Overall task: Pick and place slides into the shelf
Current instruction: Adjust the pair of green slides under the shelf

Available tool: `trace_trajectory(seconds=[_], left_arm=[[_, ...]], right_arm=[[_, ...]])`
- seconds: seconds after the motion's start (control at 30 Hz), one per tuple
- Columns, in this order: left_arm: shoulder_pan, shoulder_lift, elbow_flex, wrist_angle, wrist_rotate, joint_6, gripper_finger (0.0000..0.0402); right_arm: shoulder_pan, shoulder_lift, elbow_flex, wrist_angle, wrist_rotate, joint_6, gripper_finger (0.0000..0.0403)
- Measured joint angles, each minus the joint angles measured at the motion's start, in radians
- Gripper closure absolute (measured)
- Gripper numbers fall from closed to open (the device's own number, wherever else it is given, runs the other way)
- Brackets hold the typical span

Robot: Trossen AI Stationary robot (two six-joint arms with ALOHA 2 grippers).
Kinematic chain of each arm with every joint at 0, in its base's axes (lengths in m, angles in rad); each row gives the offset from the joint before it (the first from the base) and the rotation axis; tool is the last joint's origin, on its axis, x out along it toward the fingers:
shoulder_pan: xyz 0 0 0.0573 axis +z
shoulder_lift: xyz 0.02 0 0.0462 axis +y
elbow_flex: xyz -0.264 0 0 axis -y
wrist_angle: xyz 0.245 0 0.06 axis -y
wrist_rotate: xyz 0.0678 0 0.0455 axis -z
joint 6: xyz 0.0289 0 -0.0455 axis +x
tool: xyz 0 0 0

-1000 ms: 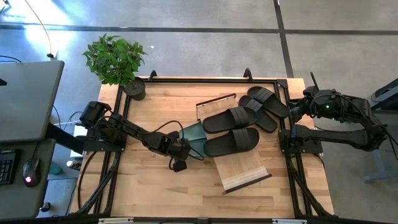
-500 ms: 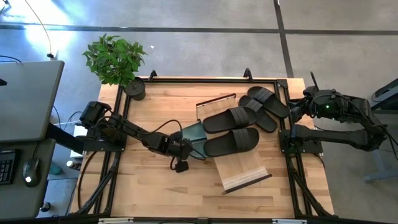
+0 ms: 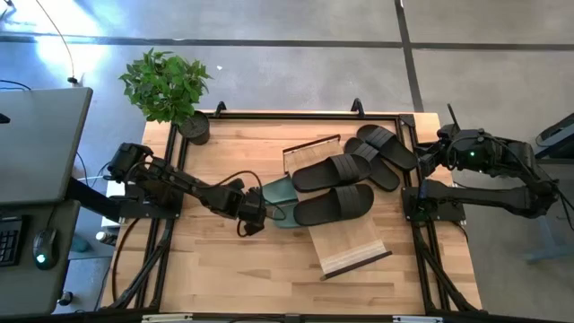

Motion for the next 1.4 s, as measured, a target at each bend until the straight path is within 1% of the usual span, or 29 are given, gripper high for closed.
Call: trace_trajectory(seconds=[0.1, 0.27, 0.37, 0.47, 0.73, 0.87, 0.97, 1.1, 1.23, 1.4], left_arm=[[0.046, 0.0, -0.03, 0.052, 0.012, 0.001, 0.0401], [0.104, -0.043, -0.131, 0.237, 0.103, 0.008, 0.0401], [0.105, -0.078, -0.191, 0.307, 0.092, 0.007, 0.0401], [0.102, -0.093, -0.224, 0.359, 0.075, 0.009, 0.0401], [0.103, -0.083, -0.235, 0.553, 0.068, 0.107, 0.0401], [0.111, -0.082, -0.235, 0.574, 0.045, 0.125, 0.0401], [0.138, -0.081, -0.235, 0.575, 0.048, 0.131, 0.0401], [0.174, -0.073, -0.235, 0.604, 0.067, 0.165, 0.0401], [0.202, -0.074, -0.235, 0.643, 0.113, 0.194, 0.0401], [0.2, -0.074, -0.235, 0.674, 0.128, 0.221, 0.0401]], right_arm=[[0.0, 0.0, 0.0, 0.0, -0.004, 0.018, 0.0315], [0.0, 0.0, 0.0, -0.003, -0.021, 0.018, 0.0315], [0.0, 0.0, 0.0, -0.003, -0.022, 0.018, 0.0315], [0.0, 0.0, 0.0, -0.003, -0.022, 0.014, 0.0315], [0.0, 0.0, 0.0, -0.003, -0.015, 0.008, 0.0315], [0.0, 0.0, 0.0, -0.003, -0.015, 0.009, 0.0315], [0.0, 0.0, 0.0, -0.003, -0.015, 0.01, 0.0315], [0.0, 0.0, 0.0, -0.003, -0.014, 0.011, 0.0315], [0.0, 0.0, 0.0, -0.002, -0.012, 0.017, 0.0315], [0.0, 0.0, 0.0, -0.002, -0.011, 0.017, 0.0315]])
